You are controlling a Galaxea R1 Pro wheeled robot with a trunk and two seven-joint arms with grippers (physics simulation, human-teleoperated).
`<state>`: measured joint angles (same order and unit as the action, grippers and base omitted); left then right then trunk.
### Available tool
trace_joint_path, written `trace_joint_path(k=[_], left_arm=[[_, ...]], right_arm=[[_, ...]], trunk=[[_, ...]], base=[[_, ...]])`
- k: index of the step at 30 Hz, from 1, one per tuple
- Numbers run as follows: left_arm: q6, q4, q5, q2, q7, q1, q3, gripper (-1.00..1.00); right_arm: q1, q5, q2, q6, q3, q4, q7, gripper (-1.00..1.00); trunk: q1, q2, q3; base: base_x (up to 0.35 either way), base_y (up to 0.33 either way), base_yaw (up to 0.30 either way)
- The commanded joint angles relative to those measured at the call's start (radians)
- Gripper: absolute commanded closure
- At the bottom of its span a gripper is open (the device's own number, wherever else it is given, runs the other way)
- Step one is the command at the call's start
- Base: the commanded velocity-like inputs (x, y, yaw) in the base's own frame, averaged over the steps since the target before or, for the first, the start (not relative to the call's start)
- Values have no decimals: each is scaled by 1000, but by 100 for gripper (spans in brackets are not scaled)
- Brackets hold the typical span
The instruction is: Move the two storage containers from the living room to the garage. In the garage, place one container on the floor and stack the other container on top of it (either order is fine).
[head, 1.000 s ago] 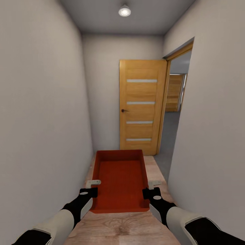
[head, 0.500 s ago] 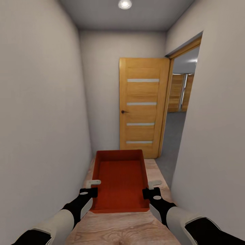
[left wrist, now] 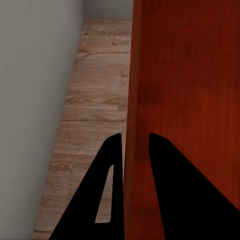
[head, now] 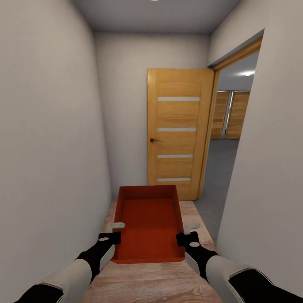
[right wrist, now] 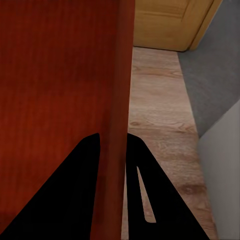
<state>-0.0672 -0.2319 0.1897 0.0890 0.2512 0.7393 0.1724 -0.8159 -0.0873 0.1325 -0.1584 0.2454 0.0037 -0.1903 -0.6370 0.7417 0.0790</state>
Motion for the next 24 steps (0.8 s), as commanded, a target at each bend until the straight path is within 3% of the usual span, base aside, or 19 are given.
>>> trace_joint_path(k=[1, 24], left_arm=[[-6, 2, 13, -55, 20, 0, -8, 100], [-6, 2, 13, -55, 20, 0, -8, 100]], right_arm=[[-2, -8, 0, -20, -28, -2, -31, 100], [-2, -7, -1, -20, -29, -2, -31, 100]], trunk=[[-1, 1, 2], [-1, 1, 2]], base=[[322, 0, 0], [322, 0, 0]])
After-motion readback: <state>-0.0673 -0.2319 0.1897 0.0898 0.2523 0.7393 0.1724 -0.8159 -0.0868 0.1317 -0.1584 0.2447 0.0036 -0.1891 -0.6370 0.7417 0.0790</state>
